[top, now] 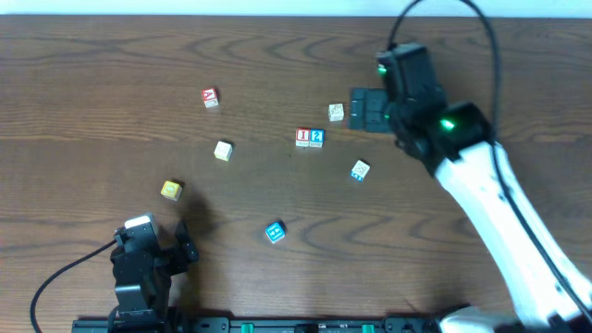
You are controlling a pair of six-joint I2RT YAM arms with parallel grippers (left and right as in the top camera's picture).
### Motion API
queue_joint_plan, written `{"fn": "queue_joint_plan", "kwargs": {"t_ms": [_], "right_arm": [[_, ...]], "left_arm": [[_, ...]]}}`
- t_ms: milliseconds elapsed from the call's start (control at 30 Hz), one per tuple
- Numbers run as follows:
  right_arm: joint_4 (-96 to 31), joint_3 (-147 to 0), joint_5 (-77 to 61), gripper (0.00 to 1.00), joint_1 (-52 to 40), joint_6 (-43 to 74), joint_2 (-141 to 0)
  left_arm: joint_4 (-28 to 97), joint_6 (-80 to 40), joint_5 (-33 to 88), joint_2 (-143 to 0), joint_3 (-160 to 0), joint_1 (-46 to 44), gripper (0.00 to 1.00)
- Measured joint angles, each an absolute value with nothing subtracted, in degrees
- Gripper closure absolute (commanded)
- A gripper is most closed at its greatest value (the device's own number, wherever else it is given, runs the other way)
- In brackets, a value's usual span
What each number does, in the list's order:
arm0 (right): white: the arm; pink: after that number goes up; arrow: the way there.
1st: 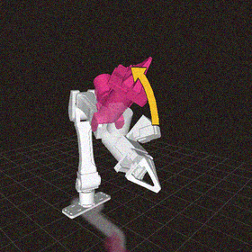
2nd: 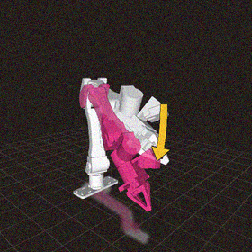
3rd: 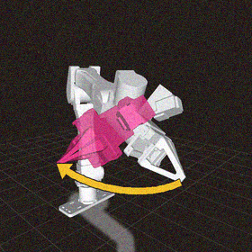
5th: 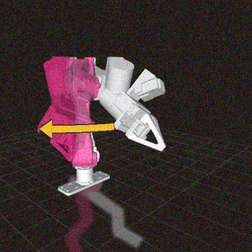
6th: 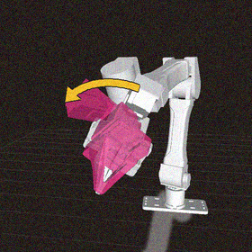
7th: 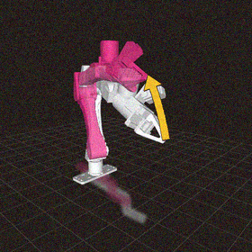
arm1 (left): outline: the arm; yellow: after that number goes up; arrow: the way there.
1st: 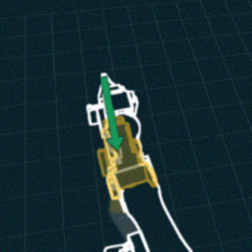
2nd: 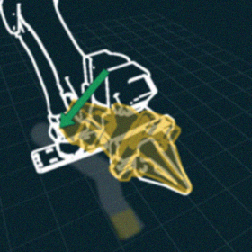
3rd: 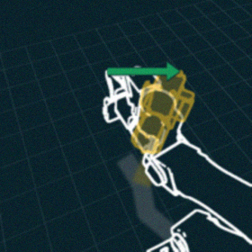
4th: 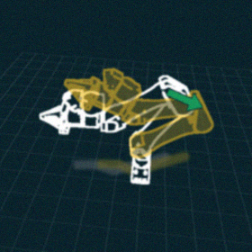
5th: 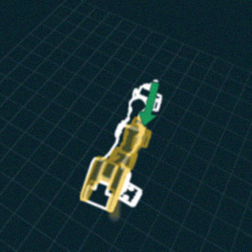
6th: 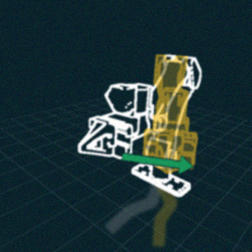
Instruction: Spell out Ai2
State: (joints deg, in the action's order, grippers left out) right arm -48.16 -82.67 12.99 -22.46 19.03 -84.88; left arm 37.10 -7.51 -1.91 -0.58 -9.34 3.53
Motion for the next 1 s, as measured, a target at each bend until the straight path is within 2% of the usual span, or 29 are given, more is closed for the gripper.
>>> {"fn": "queue_joint_plan", "kwargs": {"t_ms": [433,1000], "right_arm": [[-41.0,-54.3,15.7,0.01,-17.4,18.2,-54.3],[-44.5,-49.4,15.7,0.01,-17.4,18.1,-54.7]], "left_arm": [[37.1,-7.5,-1.9,-0.6,-9.3,3.5,0.05],[37.1,-7.5,-1.9,-0.6,-9.3,3.5,0.05]]}}
